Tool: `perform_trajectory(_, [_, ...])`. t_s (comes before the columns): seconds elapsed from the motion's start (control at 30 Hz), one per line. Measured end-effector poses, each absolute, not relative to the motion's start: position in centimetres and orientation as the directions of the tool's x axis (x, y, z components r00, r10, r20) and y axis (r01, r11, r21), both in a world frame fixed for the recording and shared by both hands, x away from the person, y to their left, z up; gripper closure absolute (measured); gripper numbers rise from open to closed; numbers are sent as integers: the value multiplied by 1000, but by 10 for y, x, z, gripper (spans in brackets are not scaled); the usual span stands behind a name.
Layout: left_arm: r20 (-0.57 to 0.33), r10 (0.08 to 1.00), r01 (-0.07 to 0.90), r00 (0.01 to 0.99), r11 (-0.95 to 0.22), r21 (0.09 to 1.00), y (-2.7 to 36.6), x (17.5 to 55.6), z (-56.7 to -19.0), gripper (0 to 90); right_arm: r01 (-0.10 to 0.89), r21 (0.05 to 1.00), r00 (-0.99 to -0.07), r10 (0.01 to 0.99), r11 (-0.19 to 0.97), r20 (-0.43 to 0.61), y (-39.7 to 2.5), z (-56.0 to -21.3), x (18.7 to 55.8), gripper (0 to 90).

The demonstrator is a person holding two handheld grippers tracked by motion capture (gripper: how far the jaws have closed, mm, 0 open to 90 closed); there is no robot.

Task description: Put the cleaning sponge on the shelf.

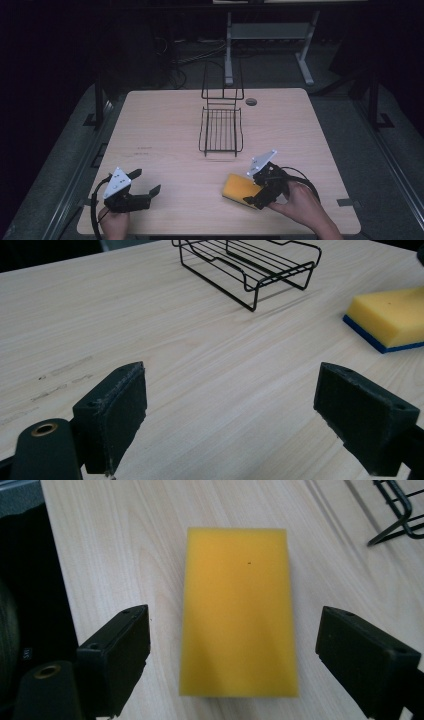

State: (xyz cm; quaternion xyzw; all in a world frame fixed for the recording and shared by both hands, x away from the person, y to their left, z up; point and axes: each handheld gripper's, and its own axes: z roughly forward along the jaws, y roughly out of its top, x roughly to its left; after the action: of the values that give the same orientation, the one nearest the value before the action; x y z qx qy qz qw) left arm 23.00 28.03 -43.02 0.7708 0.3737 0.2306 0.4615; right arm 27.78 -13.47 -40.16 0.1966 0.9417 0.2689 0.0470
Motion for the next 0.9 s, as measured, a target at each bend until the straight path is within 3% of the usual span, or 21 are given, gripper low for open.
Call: perform_trajectory(0.9, [13, 791, 356, 612, -290, 889, 283, 228, -428, 129, 373, 400, -919, 393, 837, 35, -108, -427, 297, 144])
